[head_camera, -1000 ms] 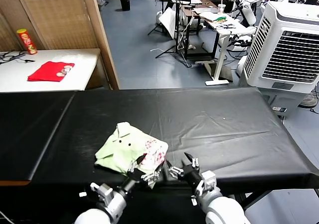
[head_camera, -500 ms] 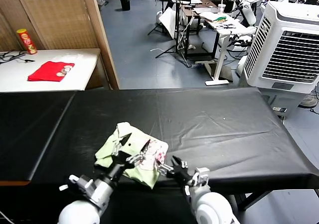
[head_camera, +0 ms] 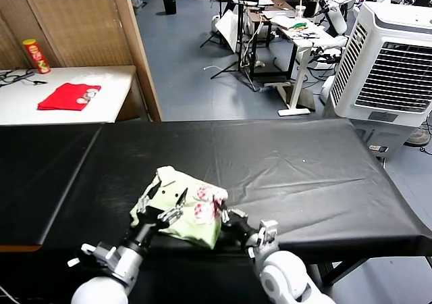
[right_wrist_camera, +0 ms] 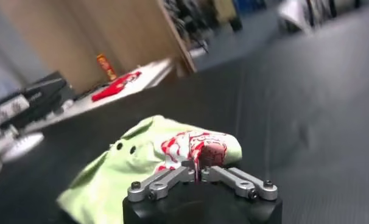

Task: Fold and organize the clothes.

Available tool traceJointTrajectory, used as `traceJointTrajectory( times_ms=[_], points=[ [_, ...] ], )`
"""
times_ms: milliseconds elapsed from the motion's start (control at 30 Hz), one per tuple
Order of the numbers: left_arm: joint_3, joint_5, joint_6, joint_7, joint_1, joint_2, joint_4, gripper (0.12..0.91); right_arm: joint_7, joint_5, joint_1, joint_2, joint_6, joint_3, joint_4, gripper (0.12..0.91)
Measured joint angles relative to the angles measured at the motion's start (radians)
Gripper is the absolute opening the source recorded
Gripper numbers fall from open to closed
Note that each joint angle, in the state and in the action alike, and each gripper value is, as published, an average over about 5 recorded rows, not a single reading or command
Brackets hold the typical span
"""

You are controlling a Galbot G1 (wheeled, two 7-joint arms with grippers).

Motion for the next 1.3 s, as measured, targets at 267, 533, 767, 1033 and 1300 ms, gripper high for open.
traceJointTrajectory(
  times_ms=[267,533,767,1033,1300],
  points=[
    [-0.028,0.025,-0.010,-0.037,0.012,0.008,0.022,0.798,-0.155,-0.420,0.102,-0.120,0.196,0.018,-0.119,0.288],
    [-0.034,0.045,-0.008,-0.093,0.033,0.028,0.035,0.798,-0.081,-0.466,-0.039,-0.190,0.224,0.113,-0.012,0.720],
    [-0.058,-0.027,0.064,-0.144,0.073,0.062,-0.014,0.798,0.049,-0.362,-0.295,-0.162,0.187,0.245,0.147,0.797],
    [-0.080,-0.035,0.098,-0.166,0.154,0.083,-0.073,0.798,0.139,-0.270,-0.538,-0.116,0.178,0.344,0.319,0.798],
    [-0.127,-0.041,0.152,-0.194,0.267,0.093,-0.134,0.798,0.233,-0.261,-0.696,-0.096,0.180,0.346,0.437,0.798]
  ],
)
